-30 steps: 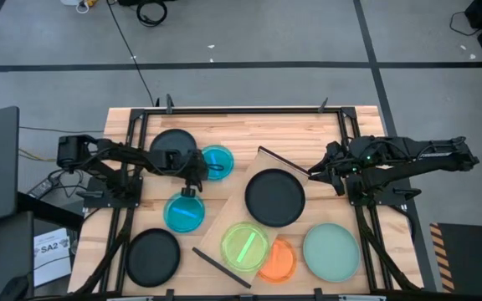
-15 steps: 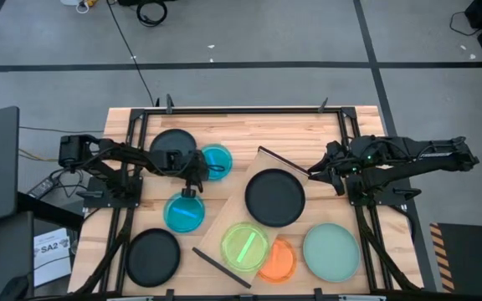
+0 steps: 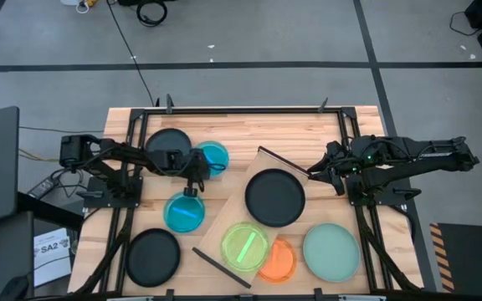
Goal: Place and stack plates onto a shelf
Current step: Stack the top blue plate on top of the green plate on the shelf
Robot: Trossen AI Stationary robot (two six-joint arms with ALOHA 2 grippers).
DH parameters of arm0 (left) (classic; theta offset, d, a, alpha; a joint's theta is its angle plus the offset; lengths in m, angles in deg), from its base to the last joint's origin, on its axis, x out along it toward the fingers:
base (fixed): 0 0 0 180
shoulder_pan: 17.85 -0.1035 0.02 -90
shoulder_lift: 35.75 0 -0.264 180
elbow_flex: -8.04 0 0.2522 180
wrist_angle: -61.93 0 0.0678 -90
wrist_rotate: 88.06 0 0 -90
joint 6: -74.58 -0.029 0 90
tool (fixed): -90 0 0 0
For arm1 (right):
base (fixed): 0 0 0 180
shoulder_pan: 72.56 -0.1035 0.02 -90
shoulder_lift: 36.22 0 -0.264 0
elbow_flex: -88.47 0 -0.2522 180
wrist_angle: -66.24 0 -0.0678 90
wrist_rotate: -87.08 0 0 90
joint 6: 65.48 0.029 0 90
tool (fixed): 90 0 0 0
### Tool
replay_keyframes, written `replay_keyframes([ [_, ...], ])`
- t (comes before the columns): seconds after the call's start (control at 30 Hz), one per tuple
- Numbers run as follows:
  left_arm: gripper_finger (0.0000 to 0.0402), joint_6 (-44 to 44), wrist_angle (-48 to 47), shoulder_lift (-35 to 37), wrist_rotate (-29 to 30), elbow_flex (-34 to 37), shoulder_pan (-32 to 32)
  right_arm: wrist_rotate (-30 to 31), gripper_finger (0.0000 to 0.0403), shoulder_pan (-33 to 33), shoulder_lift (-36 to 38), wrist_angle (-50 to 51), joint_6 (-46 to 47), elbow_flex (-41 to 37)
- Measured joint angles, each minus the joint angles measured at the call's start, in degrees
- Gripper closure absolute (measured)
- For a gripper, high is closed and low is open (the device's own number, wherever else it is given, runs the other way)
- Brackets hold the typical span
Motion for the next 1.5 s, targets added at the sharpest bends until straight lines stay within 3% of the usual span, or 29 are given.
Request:
replay_keyframes([
  [0.3,0.039,0.09,-2.94,-0.07,-0.38,-6.16,0.0,0.0,0.0258,0.0,0.0,0.02,0.0,0.0],
  [1.07,0.0399,0.43,-37.17,0.04,6.95,-37.48,0.66,-0.02,0.0258,0.0,0.0,0.04,0.0,0.02],
  [1.27,0.0399,0.46,-41.82,0.07,7.88,-46.37,5.06,-0.04,0.0258,0.0,0.0,0.07,0.0,0.02],
  [1.5,0.0399,2.71,-41.85,0.09,7.86,-52.63,15.54,-0.04,0.0258,0.0,0.0,0.08,0.0,0.02],
])
